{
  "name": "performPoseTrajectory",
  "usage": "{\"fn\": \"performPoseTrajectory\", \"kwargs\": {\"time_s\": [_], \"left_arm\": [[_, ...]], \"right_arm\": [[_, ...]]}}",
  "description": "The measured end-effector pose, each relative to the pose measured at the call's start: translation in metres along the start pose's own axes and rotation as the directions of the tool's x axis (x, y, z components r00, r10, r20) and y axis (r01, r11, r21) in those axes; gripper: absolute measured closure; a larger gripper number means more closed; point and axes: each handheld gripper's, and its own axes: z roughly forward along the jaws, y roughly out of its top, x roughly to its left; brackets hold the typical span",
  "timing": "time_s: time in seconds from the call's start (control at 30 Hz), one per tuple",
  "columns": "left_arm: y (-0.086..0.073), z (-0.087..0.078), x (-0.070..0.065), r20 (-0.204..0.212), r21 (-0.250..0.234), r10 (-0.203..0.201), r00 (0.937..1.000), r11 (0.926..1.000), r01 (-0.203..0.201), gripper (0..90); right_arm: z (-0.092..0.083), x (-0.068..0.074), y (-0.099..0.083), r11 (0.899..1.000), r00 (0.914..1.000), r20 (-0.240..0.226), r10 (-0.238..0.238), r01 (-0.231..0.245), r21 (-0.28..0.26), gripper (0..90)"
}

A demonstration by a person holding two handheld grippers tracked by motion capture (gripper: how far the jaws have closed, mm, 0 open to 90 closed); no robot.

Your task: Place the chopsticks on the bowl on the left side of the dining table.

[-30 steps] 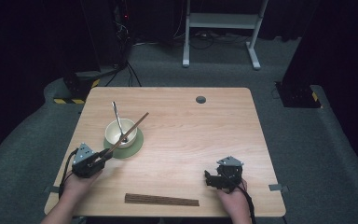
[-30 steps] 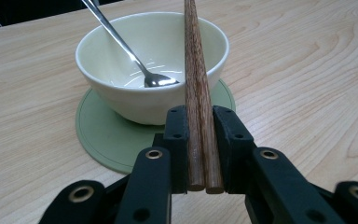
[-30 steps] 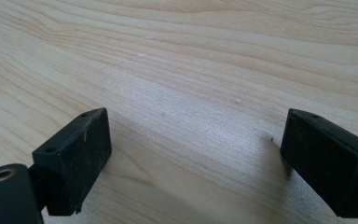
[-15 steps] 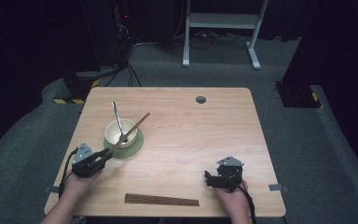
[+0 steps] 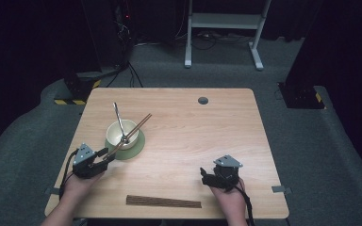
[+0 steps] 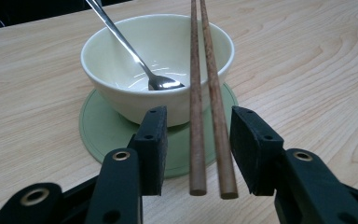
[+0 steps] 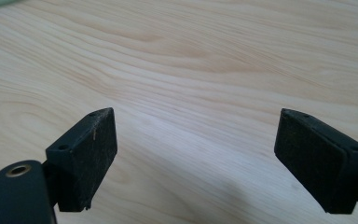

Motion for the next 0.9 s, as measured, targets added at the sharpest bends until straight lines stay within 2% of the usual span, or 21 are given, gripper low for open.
{"fn": "performPoseTrajectory", "kwargs": {"time_s": [0.03, 0.1, 0.13, 0.27, 0.37, 0.4, 0.7, 0.83, 0.9], "left_arm": [[0.0, 0.0, 0.0, 0.0, 0.0, 0.0, 1.0, 1.0, 0.0, 56.8], [0.0, 0.0, 0.002, -0.007, 0.0, -0.013, 0.9999, 0.9999, 0.013, 56.8], [0.0, 0.0, 0.003, -0.009, -0.004, -0.02, 0.9998, 0.9998, 0.02, 56.8], [0.001, 0.001, 0.006, -0.022, -0.007, -0.028, 0.9994, 0.9996, 0.028, 56.8], [0.001, 0.0, 0.011, -0.039, -0.011, -0.038, 0.9985, 0.9992, 0.038, 56.8], [0.001, -0.001, 0.013, -0.045, -0.014, -0.045, 0.998, 0.9989, 0.045, 56.8], [-0.001, -0.004, 0.025, -0.095, -0.032, -0.07, 0.993, 0.9972, 0.067, 56.6], [-0.003, -0.005, 0.032, -0.106, -0.037, -0.097, 0.9896, 0.9949, 0.094, 56.6], [-0.003, -0.006, 0.035, -0.11, -0.042, -0.11, 0.9878, 0.9935, 0.106, 56.8]], "right_arm": [[0.0, 0.0, 0.0, 1.0, 1.0, 0.0, 0.0, 0.0, 0.0, 13.7], [0.0, 0.009, 0.007, 1.0, 0.9995, -0.032, -0.007, 0.007, -0.004, 14.4], [0.001, 0.015, 0.015, 1.0, 0.9993, -0.036, -0.012, 0.011, -0.009, 14.5], [0.001, 0.022, 0.027, 0.999, 0.9988, -0.048, -0.008, 0.006, -0.032, 15.1], [0.003, 0.035, 0.039, 0.998, 0.9976, -0.053, -0.043, 0.041, -0.044, 17.2], [0.007, 0.043, 0.045, 0.997, 0.9963, -0.059, -0.063, 0.06, -0.042, 18.3], [0.027, 0.066, 0.062, 0.995, 0.9926, -0.075, -0.095, 0.093, -0.029, 23.3], [0.037, 0.076, 0.072, 0.99, 0.9886, -0.06, -0.138, 0.136, -0.038, 27.6], [0.04, 0.079, 0.076, 0.99, 0.9884, -0.061, -0.139, 0.137, -0.039, 30.0]]}}
